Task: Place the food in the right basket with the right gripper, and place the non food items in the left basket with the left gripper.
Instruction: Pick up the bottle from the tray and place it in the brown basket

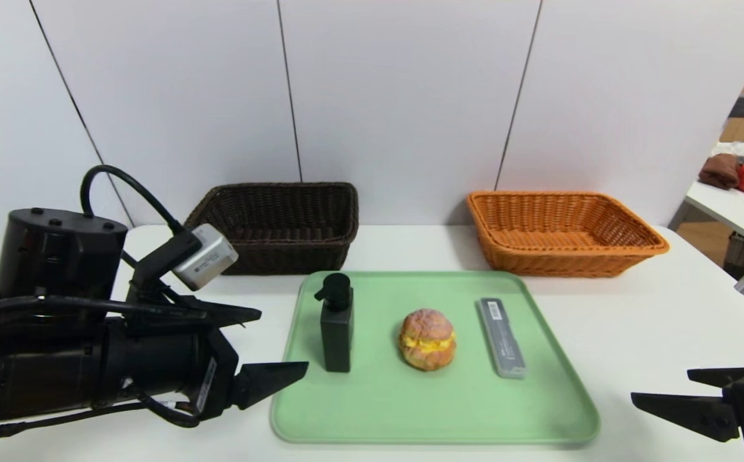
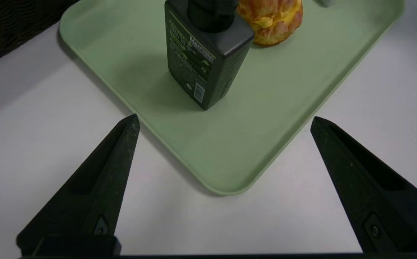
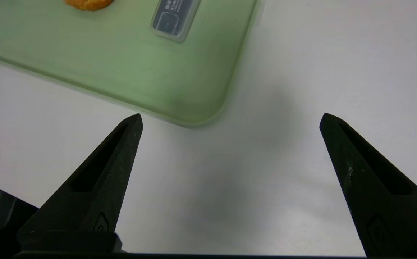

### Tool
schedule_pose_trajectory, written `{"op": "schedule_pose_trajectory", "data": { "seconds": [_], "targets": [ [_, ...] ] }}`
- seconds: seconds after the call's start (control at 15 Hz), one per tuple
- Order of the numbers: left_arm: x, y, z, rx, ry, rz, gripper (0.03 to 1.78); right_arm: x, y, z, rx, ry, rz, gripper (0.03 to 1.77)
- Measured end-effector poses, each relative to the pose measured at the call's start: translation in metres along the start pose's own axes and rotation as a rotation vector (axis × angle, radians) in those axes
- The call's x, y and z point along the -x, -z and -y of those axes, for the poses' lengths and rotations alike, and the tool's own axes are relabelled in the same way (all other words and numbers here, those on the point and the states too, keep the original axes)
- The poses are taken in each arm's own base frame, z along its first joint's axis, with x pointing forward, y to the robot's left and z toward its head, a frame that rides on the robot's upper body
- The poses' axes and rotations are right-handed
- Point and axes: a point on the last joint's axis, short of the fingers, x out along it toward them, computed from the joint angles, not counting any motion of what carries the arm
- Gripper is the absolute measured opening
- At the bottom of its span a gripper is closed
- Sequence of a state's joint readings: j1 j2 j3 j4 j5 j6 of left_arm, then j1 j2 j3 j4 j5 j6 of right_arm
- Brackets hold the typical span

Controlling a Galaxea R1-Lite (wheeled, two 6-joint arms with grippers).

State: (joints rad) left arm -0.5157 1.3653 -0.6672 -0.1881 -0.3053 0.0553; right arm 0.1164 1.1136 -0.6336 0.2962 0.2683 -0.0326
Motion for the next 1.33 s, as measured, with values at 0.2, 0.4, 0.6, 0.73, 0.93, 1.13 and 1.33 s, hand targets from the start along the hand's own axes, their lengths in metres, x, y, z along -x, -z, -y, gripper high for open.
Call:
{"op": "schedule_pose_trajectory", "data": {
  "seconds": [0.2,0.4,0.6,0.73,0.93,1.13,1.33],
  "targets": [
    [-0.014,-0.003,-0.002,-0.017,-0.037,0.039,1.69,-0.001,-0.001,0.000,-0.005,0.001,-0.001,1.70],
    [-0.022,0.003,-0.005,-0.032,-0.101,0.098,1.69,-0.001,-0.001,0.001,-0.009,0.003,-0.007,1.70],
    [-0.027,0.014,-0.006,-0.037,-0.112,0.147,1.69,-0.002,-0.002,0.001,-0.009,0.003,-0.007,1.70],
    [-0.027,0.019,-0.006,-0.042,-0.113,0.191,1.69,-0.002,-0.003,0.001,-0.008,0.002,-0.005,1.70],
    [-0.028,0.025,-0.001,-0.053,-0.092,0.219,1.69,-0.003,-0.005,0.001,-0.009,0.001,-0.006,1.70],
    [-0.033,0.029,0.009,-0.052,-0.046,0.218,1.69,-0.003,-0.006,0.001,-0.010,0.001,-0.010,1.70],
    [-0.041,0.030,0.016,-0.043,-0.009,0.206,1.69,-0.004,-0.006,0.001,-0.011,0.003,-0.010,1.70]
  ]
}}
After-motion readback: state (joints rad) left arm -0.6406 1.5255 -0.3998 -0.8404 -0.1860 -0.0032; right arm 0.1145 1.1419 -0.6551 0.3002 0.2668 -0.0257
